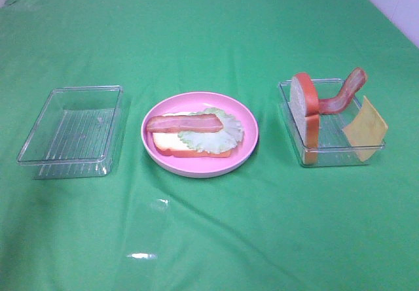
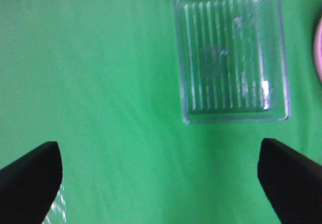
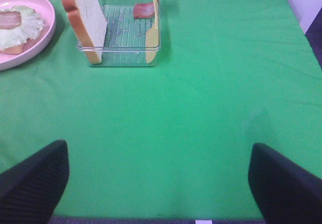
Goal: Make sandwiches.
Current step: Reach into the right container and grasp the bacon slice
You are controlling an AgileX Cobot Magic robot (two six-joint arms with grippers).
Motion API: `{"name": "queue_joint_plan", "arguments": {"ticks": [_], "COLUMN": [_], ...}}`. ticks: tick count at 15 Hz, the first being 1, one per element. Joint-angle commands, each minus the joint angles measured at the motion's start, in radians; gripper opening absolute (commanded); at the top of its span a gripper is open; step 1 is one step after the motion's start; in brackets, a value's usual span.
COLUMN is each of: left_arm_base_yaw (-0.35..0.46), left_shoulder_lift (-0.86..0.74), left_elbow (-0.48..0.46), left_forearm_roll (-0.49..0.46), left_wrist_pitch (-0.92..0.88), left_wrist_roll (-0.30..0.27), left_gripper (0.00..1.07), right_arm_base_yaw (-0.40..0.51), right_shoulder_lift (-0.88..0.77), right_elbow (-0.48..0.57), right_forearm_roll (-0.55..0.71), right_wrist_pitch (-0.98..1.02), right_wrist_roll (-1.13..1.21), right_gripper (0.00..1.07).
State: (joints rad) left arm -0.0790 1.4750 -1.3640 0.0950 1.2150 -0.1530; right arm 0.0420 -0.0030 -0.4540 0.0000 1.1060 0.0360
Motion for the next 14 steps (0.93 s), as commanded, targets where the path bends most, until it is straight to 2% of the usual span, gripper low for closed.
{"name": "queue_joint_plan", "arguments": {"ticks": [1, 2, 4, 6, 7, 10, 14], "left_arm_base_yaw": [0.092, 0.106, 0.124, 0.124, 0.124, 0.124, 0.124], "left_shoulder_lift": [-0.195, -0.246, -0.438, -0.640, -0.798, -1.090, -1.372], "left_elbow": [0.245, 0.302, 0.492, 0.642, 0.720, 0.803, 0.842], "left_forearm_roll": [-0.058, -0.058, -0.058, -0.050, -0.047, -0.048, -0.075], "left_wrist_pitch": [0.009, -0.007, -0.067, -0.133, -0.151, -0.156, -0.146], "left_wrist_roll": [0.005, 0.007, 0.013, 0.014, 0.021, 0.063, 0.135], "left_gripper": [0.98, 0.98, 0.98, 0.98, 0.98, 0.98, 0.98], "right_arm_base_yaw": [-0.005, -0.005, -0.005, -0.005, -0.005, -0.005, -0.005], "right_shoulder_lift": [-0.026, -0.026, -0.026, -0.026, -0.026, -0.026, -0.026], "right_elbow": [0.003, 0.003, 0.003, 0.003, 0.003, 0.003, 0.003], "right_forearm_roll": [0.000, 0.000, 0.000, 0.000, 0.000, 0.000, 0.000], "right_wrist_pitch": [-0.004, -0.004, -0.004, -0.004, -0.004, -0.004, -0.004], "right_wrist_roll": [-0.010, -0.010, -0.010, -0.010, -0.010, -0.010, -0.010], "right_gripper": [0.94, 0.94, 0.94, 0.94, 0.94, 0.94, 0.94]}}
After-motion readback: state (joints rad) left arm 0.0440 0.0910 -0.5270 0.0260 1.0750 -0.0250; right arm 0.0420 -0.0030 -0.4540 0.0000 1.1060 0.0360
